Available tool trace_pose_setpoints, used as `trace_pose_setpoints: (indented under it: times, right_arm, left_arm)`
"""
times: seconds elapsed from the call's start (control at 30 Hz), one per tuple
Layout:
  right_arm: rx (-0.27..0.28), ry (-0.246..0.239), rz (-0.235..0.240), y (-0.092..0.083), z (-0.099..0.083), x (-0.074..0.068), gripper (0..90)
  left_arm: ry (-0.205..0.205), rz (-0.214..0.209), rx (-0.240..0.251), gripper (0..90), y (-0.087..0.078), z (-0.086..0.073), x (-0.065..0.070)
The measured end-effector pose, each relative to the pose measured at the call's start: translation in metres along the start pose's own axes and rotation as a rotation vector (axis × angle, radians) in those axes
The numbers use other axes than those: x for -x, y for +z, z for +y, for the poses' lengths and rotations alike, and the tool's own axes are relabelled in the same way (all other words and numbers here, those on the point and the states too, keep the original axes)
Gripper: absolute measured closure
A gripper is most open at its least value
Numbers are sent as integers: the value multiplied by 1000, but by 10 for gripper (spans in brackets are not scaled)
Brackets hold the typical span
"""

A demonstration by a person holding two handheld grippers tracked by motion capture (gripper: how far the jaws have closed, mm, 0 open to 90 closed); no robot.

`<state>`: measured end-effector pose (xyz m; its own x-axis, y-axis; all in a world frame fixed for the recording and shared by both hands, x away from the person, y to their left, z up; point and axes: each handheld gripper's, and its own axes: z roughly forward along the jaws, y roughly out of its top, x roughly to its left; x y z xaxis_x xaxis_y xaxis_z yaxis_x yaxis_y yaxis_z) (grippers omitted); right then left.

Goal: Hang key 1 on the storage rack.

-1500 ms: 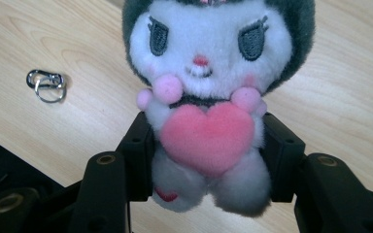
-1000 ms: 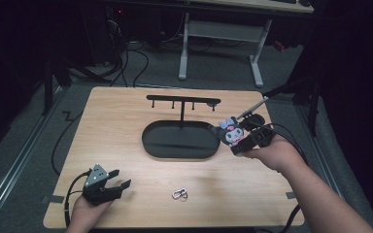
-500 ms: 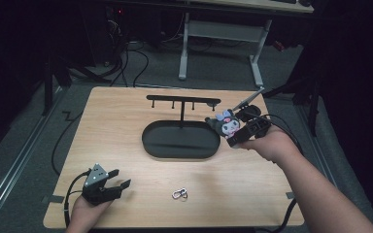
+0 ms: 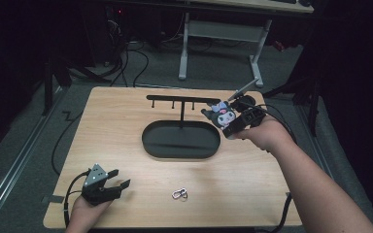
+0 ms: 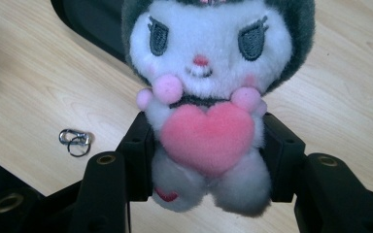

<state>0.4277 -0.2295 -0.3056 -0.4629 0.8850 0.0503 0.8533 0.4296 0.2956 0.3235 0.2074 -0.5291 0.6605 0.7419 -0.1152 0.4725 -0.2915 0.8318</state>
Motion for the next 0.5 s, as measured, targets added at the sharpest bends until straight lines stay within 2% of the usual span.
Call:
trace_pose_setpoints:
  times: [0.5]
  right_arm:
    - [13, 0, -6, -1, 17, 0, 493]
  left_arm:
    - [3, 0, -4, 370, 0, -1, 0]
